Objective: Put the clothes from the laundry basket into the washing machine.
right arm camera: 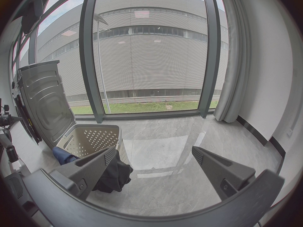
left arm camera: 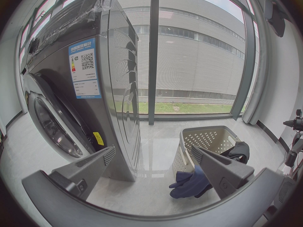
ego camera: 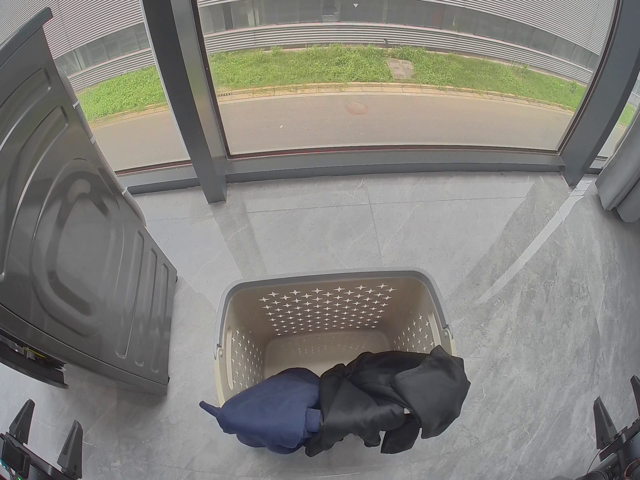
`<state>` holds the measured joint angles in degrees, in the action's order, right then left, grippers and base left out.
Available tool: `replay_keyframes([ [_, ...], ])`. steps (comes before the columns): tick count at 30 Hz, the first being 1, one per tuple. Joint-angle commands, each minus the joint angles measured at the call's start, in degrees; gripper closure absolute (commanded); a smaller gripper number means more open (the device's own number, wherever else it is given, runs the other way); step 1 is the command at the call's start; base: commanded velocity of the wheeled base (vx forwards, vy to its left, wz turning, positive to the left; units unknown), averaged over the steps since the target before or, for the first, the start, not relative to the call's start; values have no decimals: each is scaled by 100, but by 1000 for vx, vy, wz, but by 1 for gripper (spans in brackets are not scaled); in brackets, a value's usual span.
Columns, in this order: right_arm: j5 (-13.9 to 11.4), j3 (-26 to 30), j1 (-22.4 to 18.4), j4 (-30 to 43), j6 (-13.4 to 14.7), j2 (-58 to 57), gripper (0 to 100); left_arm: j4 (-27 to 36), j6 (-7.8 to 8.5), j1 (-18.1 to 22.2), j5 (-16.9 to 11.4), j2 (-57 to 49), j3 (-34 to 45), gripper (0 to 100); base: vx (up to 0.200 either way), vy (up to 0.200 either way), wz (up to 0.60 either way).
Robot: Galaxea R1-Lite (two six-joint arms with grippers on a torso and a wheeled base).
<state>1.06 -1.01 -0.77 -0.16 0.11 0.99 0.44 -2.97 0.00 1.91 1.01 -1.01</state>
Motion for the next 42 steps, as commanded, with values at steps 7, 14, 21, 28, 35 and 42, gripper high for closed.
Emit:
replay_keyframes([
  [7,-1,101,-2,-2,-2,-2,0,0,-10,0,2,-101,84,0,0,0,0],
  [14,-1,101,-2,-2,-2,-2,0,0,-10,0,2,-101,84,0,171,0,0],
  [21,-1,101,-2,-2,-2,-2,0,0,-10,0,2,-101,84,0,0,0,0],
  [28,-1,101,-2,-2,-2,-2,0,0,-10,-9,2,-101,84,0,86,0,0],
  [35,-1,101,-2,-2,-2,-2,0,0,-10,0,2,-101,84,0,86,0,0],
  [42,-1,101,-2,-2,-2,-2,0,0,-10,0,2,-101,84,0,57,0,0],
])
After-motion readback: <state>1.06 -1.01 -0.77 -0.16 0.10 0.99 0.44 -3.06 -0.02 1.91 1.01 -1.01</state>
